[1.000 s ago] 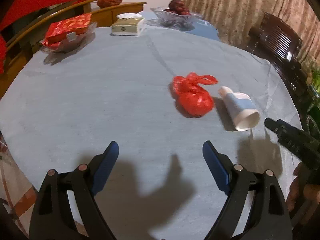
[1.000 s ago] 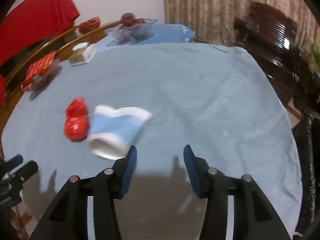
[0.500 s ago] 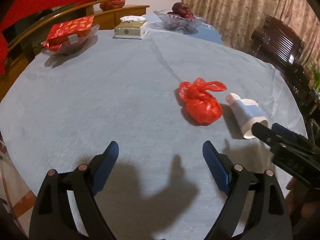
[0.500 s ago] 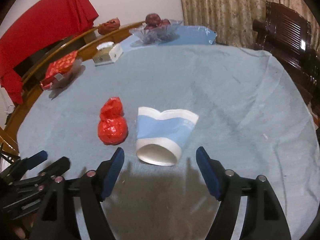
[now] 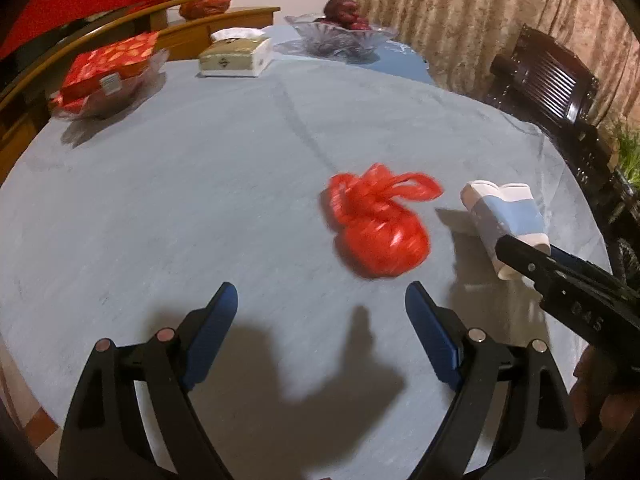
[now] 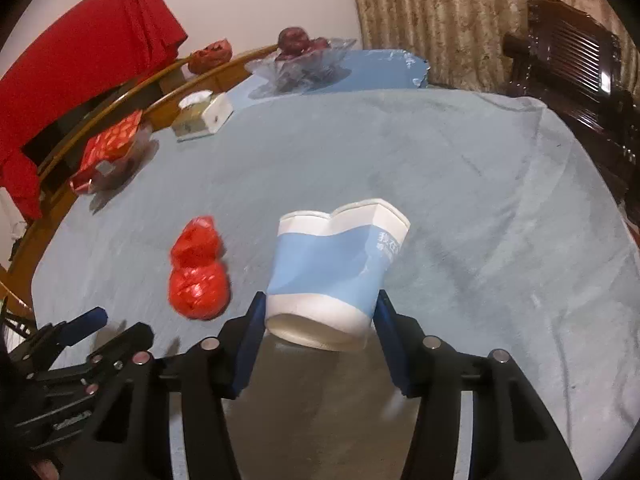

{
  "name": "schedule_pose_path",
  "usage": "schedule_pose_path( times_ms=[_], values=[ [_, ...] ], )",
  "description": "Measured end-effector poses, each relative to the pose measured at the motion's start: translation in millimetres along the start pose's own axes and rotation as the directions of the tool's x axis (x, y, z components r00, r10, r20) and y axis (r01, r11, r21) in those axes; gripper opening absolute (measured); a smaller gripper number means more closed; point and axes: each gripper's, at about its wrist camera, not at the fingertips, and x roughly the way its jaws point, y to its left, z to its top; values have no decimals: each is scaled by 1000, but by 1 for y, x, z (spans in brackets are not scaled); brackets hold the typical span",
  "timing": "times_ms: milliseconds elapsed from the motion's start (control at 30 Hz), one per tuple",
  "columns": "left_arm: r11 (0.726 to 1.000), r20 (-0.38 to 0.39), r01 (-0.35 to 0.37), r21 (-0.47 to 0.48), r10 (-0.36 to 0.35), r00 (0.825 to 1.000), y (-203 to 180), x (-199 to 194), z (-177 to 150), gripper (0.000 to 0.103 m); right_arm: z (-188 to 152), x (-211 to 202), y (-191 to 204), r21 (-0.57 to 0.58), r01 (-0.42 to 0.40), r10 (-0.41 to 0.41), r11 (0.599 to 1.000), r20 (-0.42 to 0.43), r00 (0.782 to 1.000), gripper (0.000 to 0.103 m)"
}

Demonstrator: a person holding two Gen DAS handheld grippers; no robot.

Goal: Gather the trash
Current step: 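Grasp the white-and-blue paper cup with the right tool, then lift the cup with the right tool while the left tool grasps the red bag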

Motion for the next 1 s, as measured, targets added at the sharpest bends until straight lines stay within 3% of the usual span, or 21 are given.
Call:
schedule_pose_path(
  times_ms=[200, 467, 500, 533, 633, 1000],
  values=[
    [1000, -20, 15, 23, -15, 1000, -27, 22, 9, 84, 5, -5, -25, 24, 19, -19, 1000, 13, 1000, 53],
    [1000, -43, -3, 20, 4, 999, -36, 41, 17, 83, 8, 4, -48, 37, 34, -33, 999, -6, 999, 53],
    [1000, -50, -6, 23, 7, 999, -37, 44, 18, 74, 8, 3, -49, 37, 32, -32, 999, -7, 999, 53],
    [1000, -62, -3, 21, 4, 998, -37, 48, 19, 54, 8, 3, -50, 36, 30, -30, 999, -6, 1000, 53],
    [1000, -60, 12, 18, -11, 998, -38, 50, 21, 41, 8, 0, -51, 32, 27, -27, 999, -2, 1000, 53],
    [998, 26, -59, 6, 58, 998, -64, -25, 15, 37, 9, -43, -53, -18, 30, -29, 999, 23, 999, 53]
  ],
)
